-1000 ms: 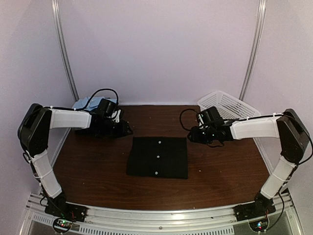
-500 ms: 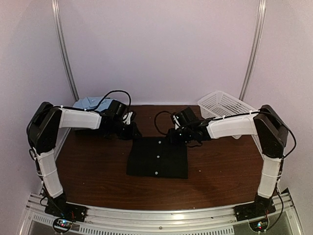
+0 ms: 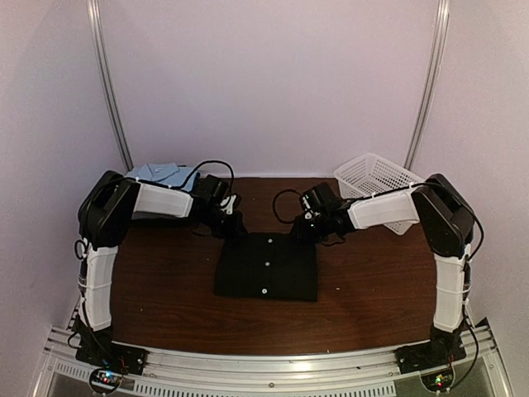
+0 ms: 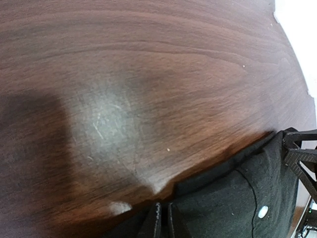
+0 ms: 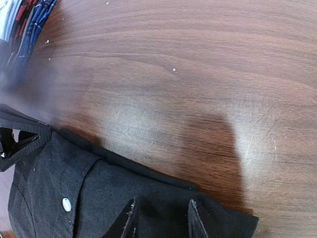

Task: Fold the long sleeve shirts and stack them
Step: Pick up the square-folded shirt from the center of the board.

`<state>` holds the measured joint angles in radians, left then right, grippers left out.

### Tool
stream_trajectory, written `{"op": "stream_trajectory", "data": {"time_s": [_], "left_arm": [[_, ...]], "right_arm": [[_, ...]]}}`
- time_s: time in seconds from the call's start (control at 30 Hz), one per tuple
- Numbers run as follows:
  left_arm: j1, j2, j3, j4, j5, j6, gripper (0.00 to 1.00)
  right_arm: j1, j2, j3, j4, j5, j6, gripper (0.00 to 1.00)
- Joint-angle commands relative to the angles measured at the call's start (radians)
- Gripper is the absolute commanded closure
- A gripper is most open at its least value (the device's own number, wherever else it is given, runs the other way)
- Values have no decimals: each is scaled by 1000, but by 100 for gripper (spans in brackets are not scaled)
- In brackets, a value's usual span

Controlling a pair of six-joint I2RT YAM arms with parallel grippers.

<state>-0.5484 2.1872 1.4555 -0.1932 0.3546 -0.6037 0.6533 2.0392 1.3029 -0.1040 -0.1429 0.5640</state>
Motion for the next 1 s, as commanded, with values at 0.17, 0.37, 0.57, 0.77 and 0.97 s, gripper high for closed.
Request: {"op": "stream_trajectory", "data": {"time_s": [0.17, 0.37, 0.57, 0.77, 0.97], "left_arm": [[15, 38, 36, -32, -31, 20, 92], [21, 28, 93, -70, -31, 39, 92], [41, -22, 155, -128, -51, 77, 89], [56, -145, 115, -167, -77, 103, 79], [56, -300, -80, -164, -17, 109, 71]], "right_arm": [[-62, 0, -54, 38, -58, 26, 65], [-97, -14, -85, 50, -90, 26, 65], [-100, -88, -85, -3, -56, -5, 64], [-96, -226, -124, -68, 27, -30, 64], [-29, -346, -222, -74, 27, -28, 65]]}}
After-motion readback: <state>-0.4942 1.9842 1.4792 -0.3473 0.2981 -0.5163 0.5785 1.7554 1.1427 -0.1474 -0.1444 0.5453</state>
